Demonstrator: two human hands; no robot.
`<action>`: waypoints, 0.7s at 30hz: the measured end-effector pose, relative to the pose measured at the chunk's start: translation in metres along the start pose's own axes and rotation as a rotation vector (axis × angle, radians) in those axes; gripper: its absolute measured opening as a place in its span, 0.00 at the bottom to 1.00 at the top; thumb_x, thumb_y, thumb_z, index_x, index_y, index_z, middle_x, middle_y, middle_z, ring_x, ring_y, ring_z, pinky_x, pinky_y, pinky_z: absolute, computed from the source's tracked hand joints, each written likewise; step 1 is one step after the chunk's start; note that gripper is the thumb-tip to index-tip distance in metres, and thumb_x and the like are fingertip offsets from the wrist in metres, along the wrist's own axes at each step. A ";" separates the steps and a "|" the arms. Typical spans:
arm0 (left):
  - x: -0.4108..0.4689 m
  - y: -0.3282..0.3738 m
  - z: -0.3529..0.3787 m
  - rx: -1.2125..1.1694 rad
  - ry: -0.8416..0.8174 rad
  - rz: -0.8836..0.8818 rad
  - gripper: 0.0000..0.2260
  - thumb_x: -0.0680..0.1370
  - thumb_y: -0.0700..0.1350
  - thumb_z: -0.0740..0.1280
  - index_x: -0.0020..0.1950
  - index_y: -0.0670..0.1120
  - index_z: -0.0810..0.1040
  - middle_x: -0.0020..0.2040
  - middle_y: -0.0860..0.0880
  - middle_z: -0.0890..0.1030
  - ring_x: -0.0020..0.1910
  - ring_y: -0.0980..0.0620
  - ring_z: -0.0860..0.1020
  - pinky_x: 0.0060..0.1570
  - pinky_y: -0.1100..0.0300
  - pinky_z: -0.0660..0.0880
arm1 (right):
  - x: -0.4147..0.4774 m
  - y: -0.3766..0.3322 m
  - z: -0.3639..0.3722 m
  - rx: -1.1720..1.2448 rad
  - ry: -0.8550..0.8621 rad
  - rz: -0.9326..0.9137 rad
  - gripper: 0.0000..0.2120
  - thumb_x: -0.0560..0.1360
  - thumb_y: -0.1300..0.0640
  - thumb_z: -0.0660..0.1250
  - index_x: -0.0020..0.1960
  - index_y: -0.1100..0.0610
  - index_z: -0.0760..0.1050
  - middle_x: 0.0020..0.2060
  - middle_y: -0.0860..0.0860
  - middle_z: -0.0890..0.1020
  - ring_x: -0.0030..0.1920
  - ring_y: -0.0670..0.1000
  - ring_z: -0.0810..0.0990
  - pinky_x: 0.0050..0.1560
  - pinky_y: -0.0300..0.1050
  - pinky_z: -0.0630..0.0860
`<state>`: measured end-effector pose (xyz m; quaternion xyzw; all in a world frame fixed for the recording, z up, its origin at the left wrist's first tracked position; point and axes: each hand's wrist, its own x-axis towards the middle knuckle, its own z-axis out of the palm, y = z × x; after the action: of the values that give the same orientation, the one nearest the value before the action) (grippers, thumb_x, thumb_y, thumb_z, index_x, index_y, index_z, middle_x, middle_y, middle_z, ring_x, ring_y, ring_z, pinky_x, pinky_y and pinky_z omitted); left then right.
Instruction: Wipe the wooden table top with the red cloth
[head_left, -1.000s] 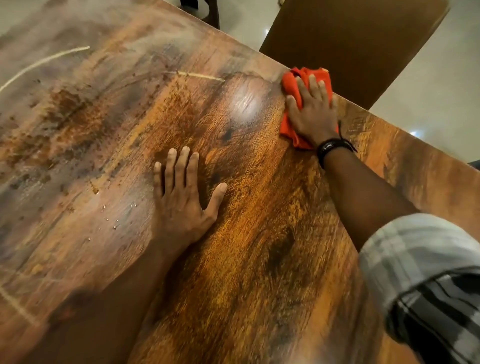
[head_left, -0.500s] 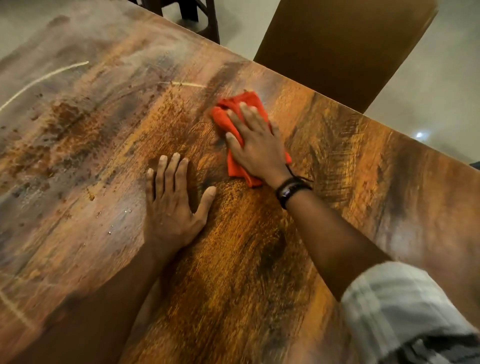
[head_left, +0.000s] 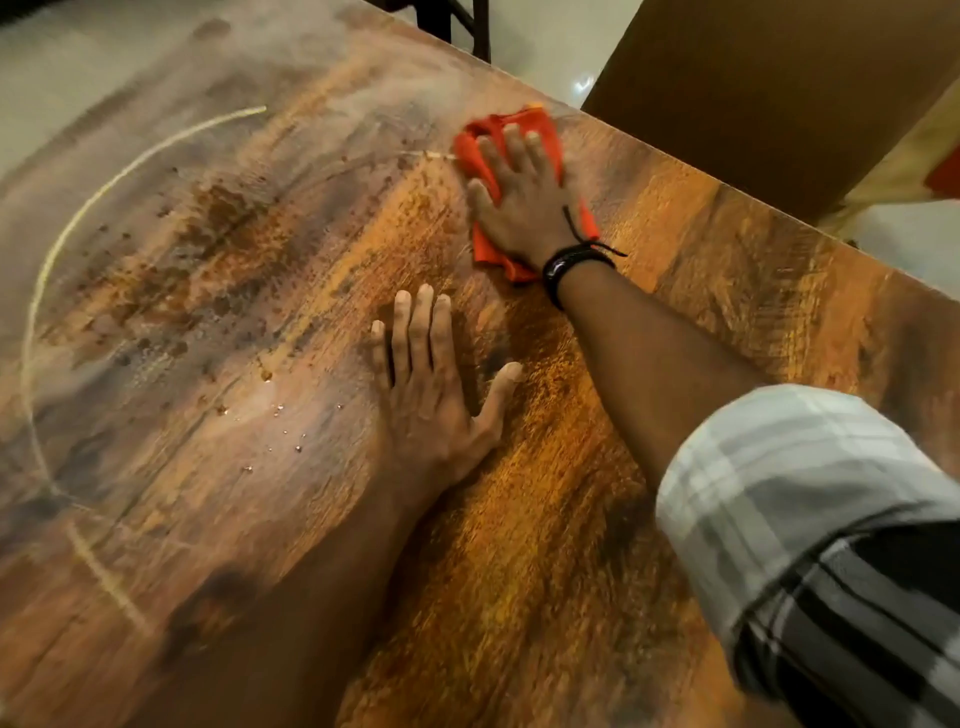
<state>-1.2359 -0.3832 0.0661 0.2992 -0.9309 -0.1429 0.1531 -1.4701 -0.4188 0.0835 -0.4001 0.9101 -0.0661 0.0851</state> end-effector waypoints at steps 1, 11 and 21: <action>-0.002 -0.001 -0.001 -0.019 0.038 0.001 0.39 0.80 0.67 0.51 0.80 0.41 0.54 0.81 0.43 0.53 0.81 0.47 0.46 0.79 0.45 0.41 | -0.005 -0.020 0.004 -0.009 -0.006 -0.051 0.28 0.83 0.40 0.45 0.81 0.45 0.48 0.81 0.50 0.47 0.81 0.53 0.44 0.76 0.62 0.38; -0.049 -0.050 -0.049 -0.358 0.449 -0.417 0.29 0.81 0.57 0.57 0.73 0.38 0.65 0.68 0.38 0.72 0.68 0.44 0.68 0.70 0.47 0.62 | -0.213 -0.095 0.047 0.016 -0.017 -0.398 0.27 0.83 0.43 0.50 0.80 0.44 0.52 0.81 0.49 0.54 0.81 0.52 0.51 0.78 0.60 0.48; -0.162 -0.185 -0.120 0.140 0.214 -0.691 0.28 0.79 0.60 0.51 0.73 0.44 0.59 0.74 0.41 0.62 0.77 0.39 0.57 0.71 0.28 0.48 | -0.303 -0.068 0.032 -0.095 -0.058 -0.201 0.30 0.79 0.35 0.53 0.80 0.40 0.54 0.80 0.48 0.58 0.79 0.52 0.58 0.78 0.60 0.51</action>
<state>-0.9712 -0.4511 0.0770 0.6188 -0.7613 -0.0901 0.1715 -1.2135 -0.2418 0.0961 -0.4948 0.8646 -0.0195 0.0854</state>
